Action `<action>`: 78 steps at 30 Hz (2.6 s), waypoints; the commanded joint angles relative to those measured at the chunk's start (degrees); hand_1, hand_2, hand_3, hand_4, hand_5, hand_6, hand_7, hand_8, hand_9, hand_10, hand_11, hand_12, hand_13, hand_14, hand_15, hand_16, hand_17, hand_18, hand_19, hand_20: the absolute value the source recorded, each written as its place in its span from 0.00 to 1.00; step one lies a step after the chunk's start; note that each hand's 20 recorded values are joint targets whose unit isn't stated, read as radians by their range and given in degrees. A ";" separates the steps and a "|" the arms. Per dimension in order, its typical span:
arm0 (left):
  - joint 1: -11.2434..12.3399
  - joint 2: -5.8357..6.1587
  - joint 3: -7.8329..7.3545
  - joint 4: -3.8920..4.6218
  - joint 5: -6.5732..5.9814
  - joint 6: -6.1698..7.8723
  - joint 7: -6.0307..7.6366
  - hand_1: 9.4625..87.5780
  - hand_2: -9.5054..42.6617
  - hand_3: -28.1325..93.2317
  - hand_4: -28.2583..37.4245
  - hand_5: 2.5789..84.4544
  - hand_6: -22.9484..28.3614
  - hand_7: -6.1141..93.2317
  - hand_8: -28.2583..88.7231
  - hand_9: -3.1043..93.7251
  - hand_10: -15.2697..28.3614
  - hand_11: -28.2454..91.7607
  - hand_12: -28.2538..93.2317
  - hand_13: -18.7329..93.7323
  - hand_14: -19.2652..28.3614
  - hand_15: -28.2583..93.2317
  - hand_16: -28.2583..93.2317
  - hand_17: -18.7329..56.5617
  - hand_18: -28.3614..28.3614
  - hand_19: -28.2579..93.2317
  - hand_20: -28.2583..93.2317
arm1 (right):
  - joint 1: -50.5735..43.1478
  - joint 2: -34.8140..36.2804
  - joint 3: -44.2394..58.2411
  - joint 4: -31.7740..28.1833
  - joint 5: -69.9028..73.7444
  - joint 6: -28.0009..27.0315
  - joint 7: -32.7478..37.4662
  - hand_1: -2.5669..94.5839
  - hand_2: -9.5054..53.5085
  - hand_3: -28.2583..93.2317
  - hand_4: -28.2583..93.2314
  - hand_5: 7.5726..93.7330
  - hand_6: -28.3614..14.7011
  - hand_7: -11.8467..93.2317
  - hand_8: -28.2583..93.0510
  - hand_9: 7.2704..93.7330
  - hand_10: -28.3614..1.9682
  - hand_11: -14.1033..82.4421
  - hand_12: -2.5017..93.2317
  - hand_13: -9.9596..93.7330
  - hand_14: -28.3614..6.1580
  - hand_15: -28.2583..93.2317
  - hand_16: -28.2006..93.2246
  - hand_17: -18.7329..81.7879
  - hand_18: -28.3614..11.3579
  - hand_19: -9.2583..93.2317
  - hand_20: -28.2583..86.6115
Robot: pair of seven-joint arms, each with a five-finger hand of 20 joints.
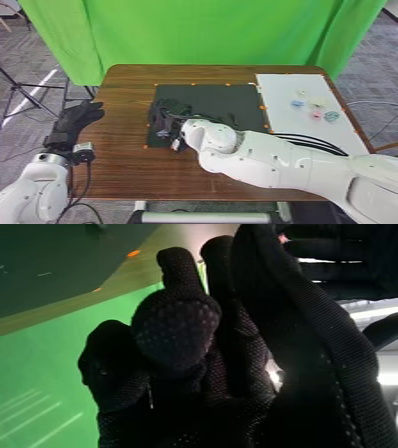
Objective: Arrange flowers
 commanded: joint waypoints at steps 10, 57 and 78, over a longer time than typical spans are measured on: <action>2.31 -0.94 -1.41 -1.05 0.39 -0.34 -0.34 0.21 0.57 0.73 0.00 0.58 0.57 0.21 0.17 0.55 0.74 0.43 0.30 0.50 0.81 0.40 0.19 0.29 0.72 0.40 0.33 | 4.81 9.08 4.75 -8.56 -0.53 0.42 -2.69 0.51 0.00 0.77 0.11 0.63 0.72 0.27 0.21 0.62 0.53 0.24 0.20 0.91 0.74 0.72 0.47 0.74 0.43 1.00 0.66; 4.74 -3.29 -2.16 -1.73 1.21 -1.26 -0.02 0.22 0.54 0.72 0.00 0.58 0.57 0.21 0.18 0.55 0.74 0.42 0.30 0.52 0.82 0.41 0.19 0.31 0.76 0.44 0.35 | -47.83 40.26 55.58 -11.59 -12.69 0.41 13.34 0.43 0.00 0.77 0.10 0.59 0.70 0.25 0.19 0.61 0.47 0.30 0.29 0.88 0.69 0.78 0.47 0.74 0.34 1.00 0.72; 5.21 -3.70 -2.68 -2.18 1.03 -1.14 -0.04 0.22 0.55 0.72 0.00 0.58 0.57 0.21 0.18 0.55 0.74 0.42 0.30 0.52 0.83 0.41 0.19 0.31 0.76 0.44 0.35 | -46.50 39.97 50.26 -9.68 -11.94 19.87 10.16 0.69 0.00 0.67 0.11 0.84 0.65 0.26 0.31 0.86 0.54 0.21 0.43 0.96 0.78 0.76 0.47 0.80 0.40 1.00 0.73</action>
